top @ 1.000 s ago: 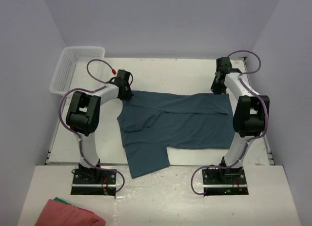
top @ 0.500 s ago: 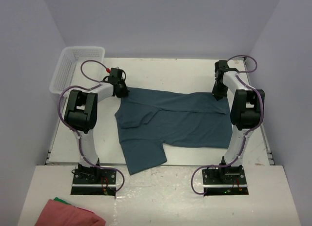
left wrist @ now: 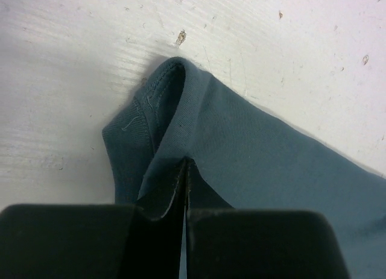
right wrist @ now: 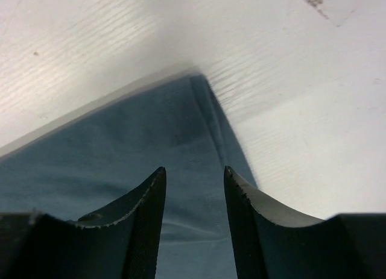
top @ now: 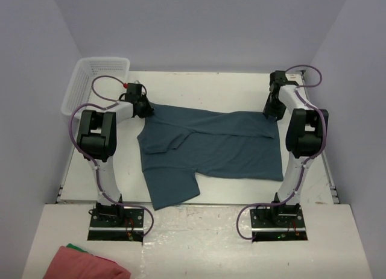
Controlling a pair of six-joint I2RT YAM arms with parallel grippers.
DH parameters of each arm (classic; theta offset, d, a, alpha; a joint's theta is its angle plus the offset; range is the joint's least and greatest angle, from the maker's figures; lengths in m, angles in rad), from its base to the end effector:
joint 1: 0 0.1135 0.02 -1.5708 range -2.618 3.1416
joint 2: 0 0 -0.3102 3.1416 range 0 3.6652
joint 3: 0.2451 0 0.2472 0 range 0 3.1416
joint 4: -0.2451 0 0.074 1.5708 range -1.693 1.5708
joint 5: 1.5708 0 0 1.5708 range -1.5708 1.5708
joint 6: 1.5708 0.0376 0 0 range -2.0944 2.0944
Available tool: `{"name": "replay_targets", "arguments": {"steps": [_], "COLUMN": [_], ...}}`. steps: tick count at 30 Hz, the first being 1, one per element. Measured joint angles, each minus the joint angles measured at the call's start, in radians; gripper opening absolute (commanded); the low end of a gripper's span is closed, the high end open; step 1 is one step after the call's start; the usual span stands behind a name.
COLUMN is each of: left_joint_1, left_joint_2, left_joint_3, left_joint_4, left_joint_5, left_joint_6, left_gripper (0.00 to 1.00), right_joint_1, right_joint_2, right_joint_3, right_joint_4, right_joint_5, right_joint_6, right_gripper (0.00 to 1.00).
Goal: Fold and stack the t-shirts
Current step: Fold the flattened tshirt in 1/3 of the way
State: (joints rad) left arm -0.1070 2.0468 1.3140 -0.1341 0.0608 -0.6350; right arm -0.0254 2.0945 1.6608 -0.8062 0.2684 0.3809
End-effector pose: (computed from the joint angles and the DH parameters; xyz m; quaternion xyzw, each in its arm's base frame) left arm 0.4499 -0.0506 0.1884 -0.2347 0.9085 -0.1515 0.3108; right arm 0.4534 -0.0215 0.2315 0.2188 0.9529 -0.1010 0.1840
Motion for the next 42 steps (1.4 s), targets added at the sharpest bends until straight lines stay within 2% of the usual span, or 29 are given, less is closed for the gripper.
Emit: {"name": "replay_targets", "arguments": {"steps": [8, 17, 26, 32, 37, 42], "left_joint_1": [0.011, 0.021, 0.022, 0.022, 0.022, 0.022], "left_joint_2": [0.003, 0.005, 0.005, 0.005, 0.005, 0.005], "left_joint_3": [0.004, 0.004, 0.004, 0.004, 0.004, 0.003], "left_joint_4": [-0.001, 0.003, 0.003, 0.003, 0.003, 0.005], "left_joint_5": [0.011, 0.037, 0.041, 0.041, 0.045, 0.047], "left_joint_6": [0.000, 0.000, 0.001, 0.001, 0.001, 0.003], "left_gripper": [0.00, 0.00, 0.00, 0.00, 0.00, 0.00], "right_joint_1": [-0.058, -0.059, -0.059, -0.059, -0.059, -0.059], "right_joint_2": [0.013, 0.138, 0.145, 0.152, 0.160, 0.161], "right_joint_3": [0.033, 0.178, 0.221, 0.232, 0.237, 0.237], "right_joint_4": [-0.006, -0.034, -0.048, -0.069, -0.085, -0.099], "right_joint_5": [-0.002, -0.055, -0.084, -0.086, -0.087, -0.092], "right_joint_6": [-0.002, -0.008, -0.011, -0.006, 0.016, 0.039], "right_gripper": [0.41, 0.37, 0.34, 0.43, 0.55, 0.55]}}
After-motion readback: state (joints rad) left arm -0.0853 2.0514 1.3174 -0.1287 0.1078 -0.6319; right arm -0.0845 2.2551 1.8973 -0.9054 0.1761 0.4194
